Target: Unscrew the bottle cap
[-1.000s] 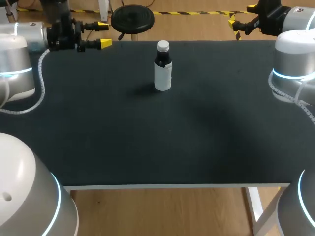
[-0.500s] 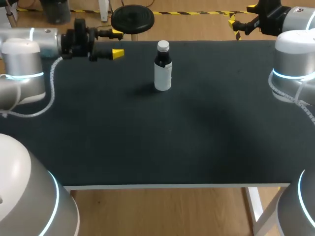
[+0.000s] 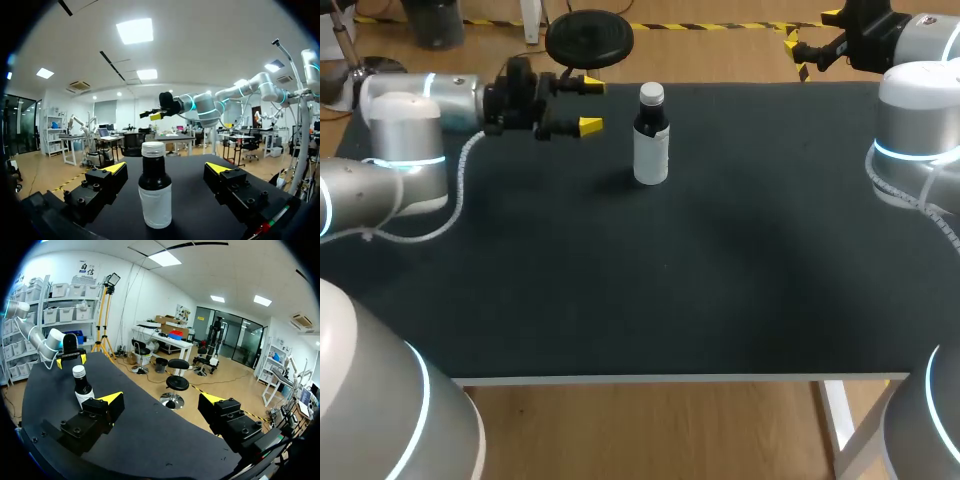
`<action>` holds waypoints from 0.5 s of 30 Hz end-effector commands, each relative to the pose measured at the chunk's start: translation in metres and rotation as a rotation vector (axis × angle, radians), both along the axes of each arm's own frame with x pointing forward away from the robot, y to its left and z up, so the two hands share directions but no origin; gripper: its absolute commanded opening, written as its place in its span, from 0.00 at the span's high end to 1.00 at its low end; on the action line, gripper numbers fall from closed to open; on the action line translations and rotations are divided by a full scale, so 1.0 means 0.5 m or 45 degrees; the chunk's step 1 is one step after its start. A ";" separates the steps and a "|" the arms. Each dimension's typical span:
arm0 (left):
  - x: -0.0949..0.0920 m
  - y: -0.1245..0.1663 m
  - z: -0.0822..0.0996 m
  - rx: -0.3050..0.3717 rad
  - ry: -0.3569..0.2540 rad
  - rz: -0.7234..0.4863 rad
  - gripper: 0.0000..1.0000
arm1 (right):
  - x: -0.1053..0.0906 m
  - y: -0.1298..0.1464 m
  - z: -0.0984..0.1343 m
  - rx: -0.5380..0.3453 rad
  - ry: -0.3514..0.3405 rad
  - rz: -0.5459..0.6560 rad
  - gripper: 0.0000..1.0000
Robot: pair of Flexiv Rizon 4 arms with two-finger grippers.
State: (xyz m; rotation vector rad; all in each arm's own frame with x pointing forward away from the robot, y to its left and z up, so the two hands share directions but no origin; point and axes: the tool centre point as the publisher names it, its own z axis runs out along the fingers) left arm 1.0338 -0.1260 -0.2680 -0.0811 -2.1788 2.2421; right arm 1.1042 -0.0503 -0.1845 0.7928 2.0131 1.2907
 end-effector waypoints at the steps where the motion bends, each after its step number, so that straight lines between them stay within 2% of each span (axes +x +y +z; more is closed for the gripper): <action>1: 0.017 -0.029 -0.018 -0.024 -0.001 -0.082 0.00 | 0.000 0.000 0.000 0.000 0.000 0.000 0.00; 15: 0.029 -0.076 -0.025 -0.039 0.015 -0.143 0.00 | 0.000 0.000 0.000 0.000 0.000 0.000 0.00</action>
